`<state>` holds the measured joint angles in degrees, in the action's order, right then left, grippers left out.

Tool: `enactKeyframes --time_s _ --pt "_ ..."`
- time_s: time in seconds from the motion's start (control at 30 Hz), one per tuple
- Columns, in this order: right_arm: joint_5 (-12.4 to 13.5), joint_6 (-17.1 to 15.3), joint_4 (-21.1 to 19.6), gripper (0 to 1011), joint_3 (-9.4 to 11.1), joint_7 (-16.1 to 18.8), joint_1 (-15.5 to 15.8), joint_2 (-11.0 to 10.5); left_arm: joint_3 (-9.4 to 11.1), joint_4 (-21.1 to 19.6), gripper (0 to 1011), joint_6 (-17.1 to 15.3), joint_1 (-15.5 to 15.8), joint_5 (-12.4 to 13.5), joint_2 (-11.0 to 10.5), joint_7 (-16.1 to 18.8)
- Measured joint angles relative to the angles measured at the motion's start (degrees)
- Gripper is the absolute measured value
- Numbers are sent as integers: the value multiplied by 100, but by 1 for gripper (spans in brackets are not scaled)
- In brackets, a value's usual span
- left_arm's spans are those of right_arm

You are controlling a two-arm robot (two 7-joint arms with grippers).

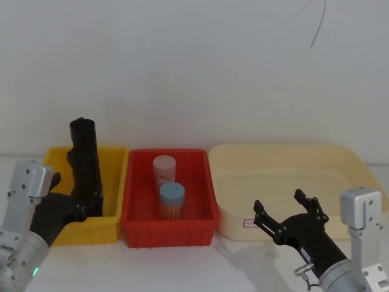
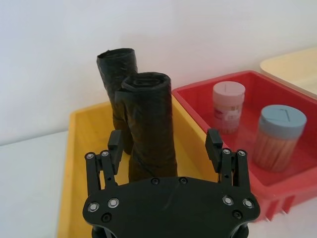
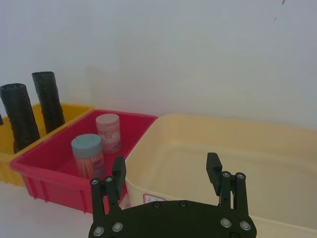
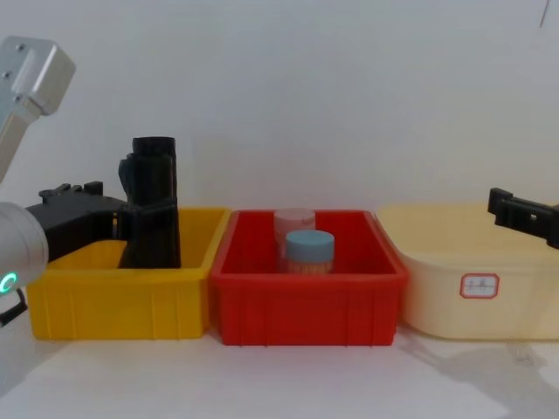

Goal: Pick up the garbage bag with the one hand and transfer it to the other hand.

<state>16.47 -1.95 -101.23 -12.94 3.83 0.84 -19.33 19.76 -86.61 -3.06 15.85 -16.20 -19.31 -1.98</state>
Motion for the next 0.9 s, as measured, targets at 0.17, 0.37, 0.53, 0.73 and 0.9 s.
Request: enactKeyframes --time_s 0.17,0.37,0.53,0.73,0.9 --pt "0 0 0 1001 0 0 0 0 -29 224 1000 21 170 2 89 -39" --pt "0 0 0 1001 0 0 0 0 -67 559 1000 83 415 -21 215 -115" --pt "0 0 0 1001 0 0 0 0 -79 855 1000 135 628 -41 311 -199" --pt "0 0 0 1001 0 0 0 0 -81 1279 1000 195 929 -70 449 -342" --pt "0 0 0 1001 0 0 0 0 -81 1586 937 231 1139 -100 548 -475"
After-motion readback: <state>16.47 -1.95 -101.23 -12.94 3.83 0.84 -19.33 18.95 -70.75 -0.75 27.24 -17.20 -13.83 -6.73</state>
